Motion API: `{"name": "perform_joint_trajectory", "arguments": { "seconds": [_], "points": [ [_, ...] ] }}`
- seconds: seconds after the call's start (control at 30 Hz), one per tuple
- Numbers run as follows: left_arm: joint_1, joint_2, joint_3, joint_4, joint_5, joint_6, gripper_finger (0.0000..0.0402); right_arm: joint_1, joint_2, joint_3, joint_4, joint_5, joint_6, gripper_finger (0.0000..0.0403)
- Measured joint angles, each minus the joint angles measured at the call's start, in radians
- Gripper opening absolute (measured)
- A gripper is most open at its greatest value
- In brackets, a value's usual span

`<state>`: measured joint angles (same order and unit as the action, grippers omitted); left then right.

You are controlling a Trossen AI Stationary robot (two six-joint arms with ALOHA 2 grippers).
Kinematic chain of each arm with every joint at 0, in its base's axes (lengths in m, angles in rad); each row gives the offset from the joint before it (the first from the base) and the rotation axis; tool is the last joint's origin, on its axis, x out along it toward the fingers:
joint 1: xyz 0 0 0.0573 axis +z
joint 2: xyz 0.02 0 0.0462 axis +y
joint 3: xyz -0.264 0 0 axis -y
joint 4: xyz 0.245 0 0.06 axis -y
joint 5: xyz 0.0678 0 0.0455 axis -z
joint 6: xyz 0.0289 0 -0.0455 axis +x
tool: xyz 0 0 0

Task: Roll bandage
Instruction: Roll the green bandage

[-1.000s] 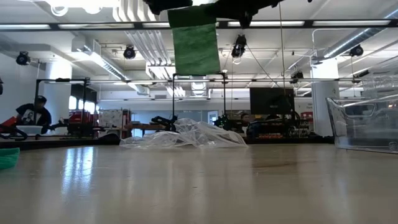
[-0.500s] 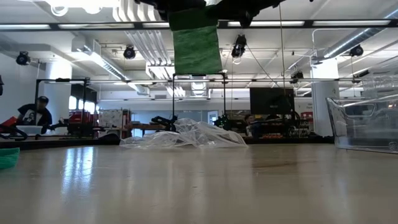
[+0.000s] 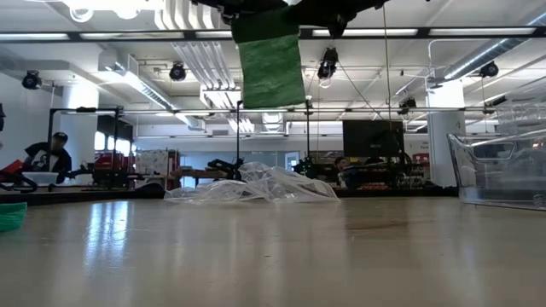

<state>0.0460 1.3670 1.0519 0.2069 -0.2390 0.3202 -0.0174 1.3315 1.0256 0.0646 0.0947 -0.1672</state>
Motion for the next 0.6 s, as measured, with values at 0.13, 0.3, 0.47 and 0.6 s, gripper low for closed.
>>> {"name": "perform_joint_trajectory", "arguments": {
  "seconds": [0.13, 0.3, 0.47, 0.6],
  "points": [
    [-0.011, -0.031, 0.003, -0.025, 0.005, 0.012, 0.0121, 0.0, 0.0, 0.0, -0.001, -0.005, 0.023, 0.0003],
    [-0.016, -0.074, 0.029, -0.133, 0.01, 0.01, 0.0123, -0.001, -0.001, 0.0, -0.006, -0.001, 0.044, 0.0003],
    [-0.016, -0.05, 0.026, -0.168, 0.032, -0.012, 0.0115, -0.002, -0.001, 0.0, -0.001, 0.002, 0.044, 0.0003],
    [-0.016, -0.016, 0.029, -0.153, 0.039, -0.015, 0.0117, -0.002, 0.003, 0.0, -0.013, 0.011, 0.045, 0.0003]
  ]
}}
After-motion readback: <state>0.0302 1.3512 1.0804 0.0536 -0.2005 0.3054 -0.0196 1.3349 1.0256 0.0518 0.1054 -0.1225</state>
